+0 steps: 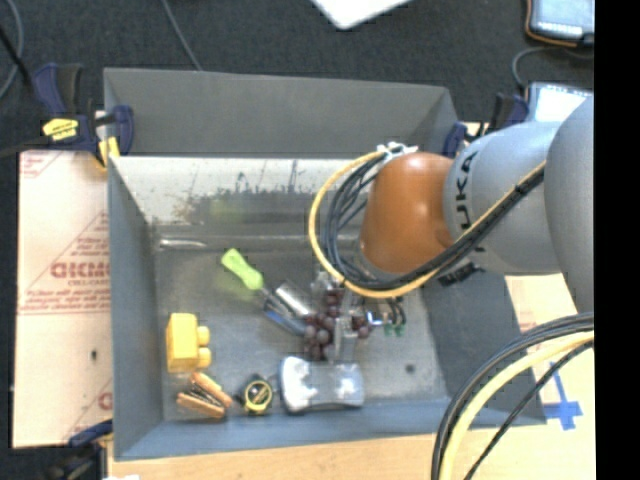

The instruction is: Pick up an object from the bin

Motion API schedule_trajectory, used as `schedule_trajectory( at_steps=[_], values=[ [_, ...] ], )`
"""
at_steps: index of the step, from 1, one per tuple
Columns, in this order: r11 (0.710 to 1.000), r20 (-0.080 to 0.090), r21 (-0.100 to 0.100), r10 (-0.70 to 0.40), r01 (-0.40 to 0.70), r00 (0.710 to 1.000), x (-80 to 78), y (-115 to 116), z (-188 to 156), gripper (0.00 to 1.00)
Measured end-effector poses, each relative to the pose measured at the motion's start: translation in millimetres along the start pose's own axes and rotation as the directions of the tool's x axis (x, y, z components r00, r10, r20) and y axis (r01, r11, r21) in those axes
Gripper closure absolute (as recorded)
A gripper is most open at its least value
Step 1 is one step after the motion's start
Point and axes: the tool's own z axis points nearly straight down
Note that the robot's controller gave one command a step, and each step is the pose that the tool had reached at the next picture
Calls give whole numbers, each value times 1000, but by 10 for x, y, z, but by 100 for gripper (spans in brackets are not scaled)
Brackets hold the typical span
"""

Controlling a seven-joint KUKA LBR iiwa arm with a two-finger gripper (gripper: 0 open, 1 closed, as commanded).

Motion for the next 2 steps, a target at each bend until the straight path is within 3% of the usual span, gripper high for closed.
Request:
schedule_trajectory(
  at_steps=[1, 2],
  values=[
    [989, -6, -3, -145, 145, 989, -83, -389, 304, 100],
    [989, -6, -3, -145, 145, 989, -83, -389, 304, 100]
  ],
)
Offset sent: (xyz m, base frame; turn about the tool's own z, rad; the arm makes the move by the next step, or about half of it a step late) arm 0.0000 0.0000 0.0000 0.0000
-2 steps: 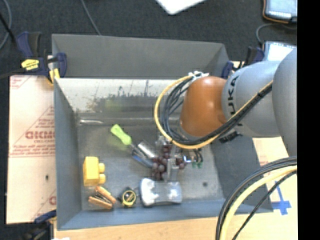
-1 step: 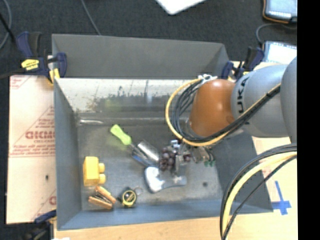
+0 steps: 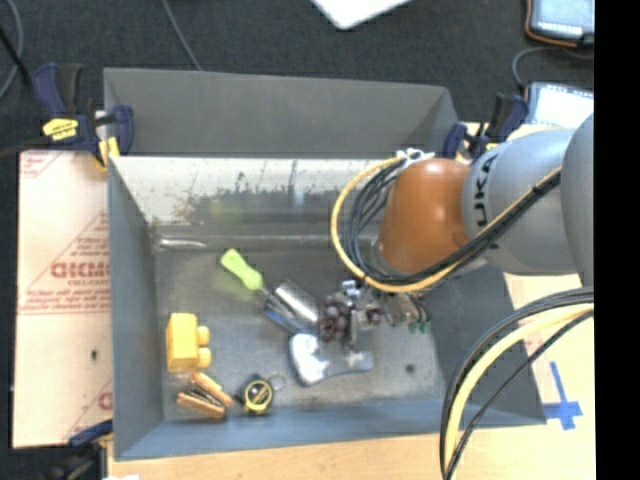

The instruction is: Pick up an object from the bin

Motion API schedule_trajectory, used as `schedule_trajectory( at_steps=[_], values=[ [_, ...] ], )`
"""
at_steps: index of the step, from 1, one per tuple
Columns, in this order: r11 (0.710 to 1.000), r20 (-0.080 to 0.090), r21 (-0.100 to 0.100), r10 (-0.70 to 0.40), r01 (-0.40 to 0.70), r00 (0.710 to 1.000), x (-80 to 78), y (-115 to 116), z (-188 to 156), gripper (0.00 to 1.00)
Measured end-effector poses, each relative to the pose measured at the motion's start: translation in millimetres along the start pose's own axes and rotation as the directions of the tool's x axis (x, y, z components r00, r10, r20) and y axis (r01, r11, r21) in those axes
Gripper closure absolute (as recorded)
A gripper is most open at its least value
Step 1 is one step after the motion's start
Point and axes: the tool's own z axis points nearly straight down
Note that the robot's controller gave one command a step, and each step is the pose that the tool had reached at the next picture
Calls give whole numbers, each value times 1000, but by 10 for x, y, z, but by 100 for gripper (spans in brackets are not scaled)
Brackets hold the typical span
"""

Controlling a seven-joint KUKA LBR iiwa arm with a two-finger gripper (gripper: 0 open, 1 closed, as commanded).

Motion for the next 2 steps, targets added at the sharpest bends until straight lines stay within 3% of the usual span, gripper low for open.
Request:
schedule_trajectory(
  at_steps=[1, 2],
  values=[
    [1000, -4, 0, -10, 10, 1000, -21, 1, -369, 100],
    [998, 3, 1, -59, 59, 998, 111, -42, -1867, 100]
  ],
)
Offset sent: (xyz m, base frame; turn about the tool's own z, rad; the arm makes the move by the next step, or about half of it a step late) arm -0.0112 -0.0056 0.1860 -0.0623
